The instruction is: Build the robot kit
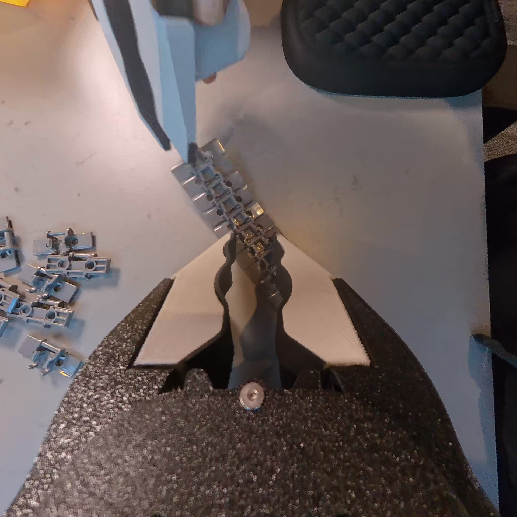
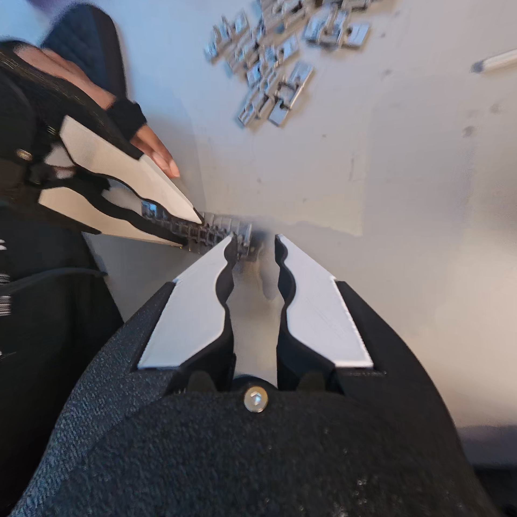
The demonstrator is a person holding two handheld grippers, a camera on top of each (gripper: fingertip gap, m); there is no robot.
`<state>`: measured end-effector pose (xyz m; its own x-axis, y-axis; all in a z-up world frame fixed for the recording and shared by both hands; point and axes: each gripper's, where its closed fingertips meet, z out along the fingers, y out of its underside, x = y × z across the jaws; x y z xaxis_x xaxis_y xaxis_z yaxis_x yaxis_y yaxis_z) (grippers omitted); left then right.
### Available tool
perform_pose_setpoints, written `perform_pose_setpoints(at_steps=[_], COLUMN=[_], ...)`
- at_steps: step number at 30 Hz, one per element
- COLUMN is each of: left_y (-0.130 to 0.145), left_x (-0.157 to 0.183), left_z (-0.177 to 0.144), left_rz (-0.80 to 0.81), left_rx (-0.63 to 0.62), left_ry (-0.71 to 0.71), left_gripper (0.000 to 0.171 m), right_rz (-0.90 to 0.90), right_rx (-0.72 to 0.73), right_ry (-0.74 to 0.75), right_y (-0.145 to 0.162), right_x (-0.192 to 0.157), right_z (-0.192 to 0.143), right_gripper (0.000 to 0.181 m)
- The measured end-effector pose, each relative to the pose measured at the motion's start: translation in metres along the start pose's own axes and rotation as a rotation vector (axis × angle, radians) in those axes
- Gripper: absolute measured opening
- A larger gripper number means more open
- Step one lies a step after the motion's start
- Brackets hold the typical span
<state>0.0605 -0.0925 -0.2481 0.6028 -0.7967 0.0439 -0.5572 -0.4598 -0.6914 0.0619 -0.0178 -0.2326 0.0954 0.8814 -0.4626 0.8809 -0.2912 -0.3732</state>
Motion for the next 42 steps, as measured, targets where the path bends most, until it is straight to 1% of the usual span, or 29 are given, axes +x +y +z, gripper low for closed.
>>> perform_pose_setpoints(at_steps=[2,4,7,10,12,14,16,18,20,23,25,28,30,31,34,36,38,40,42], left_y=[0.002,0.003,0.003,-0.013,-0.02,-0.018,-0.008,0.004,0.011,0.01,0.011,0.01,0.009,0.008,0.006,0.003,-0.005,-0.02,-0.034], left_x=[0.003,0.005,0.013,0.007,-0.019,-0.05,-0.075,-0.089,-0.094,-0.096,-0.096,-0.097,-0.098,-0.098,-0.099,-0.098,-0.091,-0.077,-0.061], left_z=[-0.002,-0.004,-0.009,-0.032,-0.05,-0.062,-0.065,-0.062,-0.058,-0.056,-0.056,-0.058,-0.059,-0.06,-0.063,-0.064,-0.066,-0.072,-0.079], left_rz=[0.004,0.005,-0.014,-0.062,-0.093,-0.142,-0.193,-0.225,-0.234,-0.205,-0.203,-0.212,-0.217,-0.219,-0.231,-0.243,-0.255,-0.289,-0.352], left_rx=[-0.007,-0.012,-0.007,0.105,0.176,0.217,0.229,0.208,0.183,0.174,0.172,0.187,0.198,0.206,0.228,0.248,0.293,0.379,0.458], left_ry=[0.027,0.06,0.141,0.185,0.109,0.017,-0.056,-0.096,-0.113,-0.141,-0.145,-0.142,-0.142,-0.143,-0.138,-0.116,-0.06,0.053,0.208], left_gripper=[0.024,0.024,0.029,0.029,0.026,0.026,0.026,0.027,0.028,0.028,0.027,0.027,0.026,0.026,0.027,0.027,0.027,0.027,0.027], right_rz=[-0.012,-0.077,-0.225,-0.363,-0.444,-0.498,-0.538,-0.558,-0.548,-0.54,-0.52,-0.523,-0.527,-0.534,-0.624,-0.71,-0.796,-0.889,-0.996], right_rx=[0.095,0.157,0.21,0.249,0.269,0.27,0.252,0.234,0.209,0.164,0.154,0.128,0.114,0.118,0.159,0.2,0.26,0.295,0.307], right_ry=[-0.002,0.025,0.082,0.133,0.172,0.187,0.217,0.23,0.224,0.216,0.19,0.205,0.177,0.176,0.188,0.193,0.183,0.172,0.187], right_y=[-0.011,-0.018,-0.024,-0.033,-0.041,-0.049,-0.057,-0.065,-0.07,-0.075,-0.079,-0.082,-0.078,-0.077,-0.071,-0.067,-0.064,-0.059,-0.053], right_x=[0.003,0.003,-0.002,-0.007,-0.007,-0.008,-0.003,0.002,0.007,0.015,0.017,0.023,0.02,0.019,0.01,-0.002,-0.021,-0.041,-0.059], right_z=[-0.014,-0.023,-0.021,-0.009,0.002,0.013,0.021,0.027,0.031,0.037,0.041,0.045,0.045,0.043,0.029,0.018,0.005,-0.004,-0.01], right_gripper=[0.027,0.027,0.027,0.027,0.028,0.031,0.032,0.035,0.037,0.042,0.042,0.029,0.026,0.016,0.015,0.015,0.015,0.015,0.015])
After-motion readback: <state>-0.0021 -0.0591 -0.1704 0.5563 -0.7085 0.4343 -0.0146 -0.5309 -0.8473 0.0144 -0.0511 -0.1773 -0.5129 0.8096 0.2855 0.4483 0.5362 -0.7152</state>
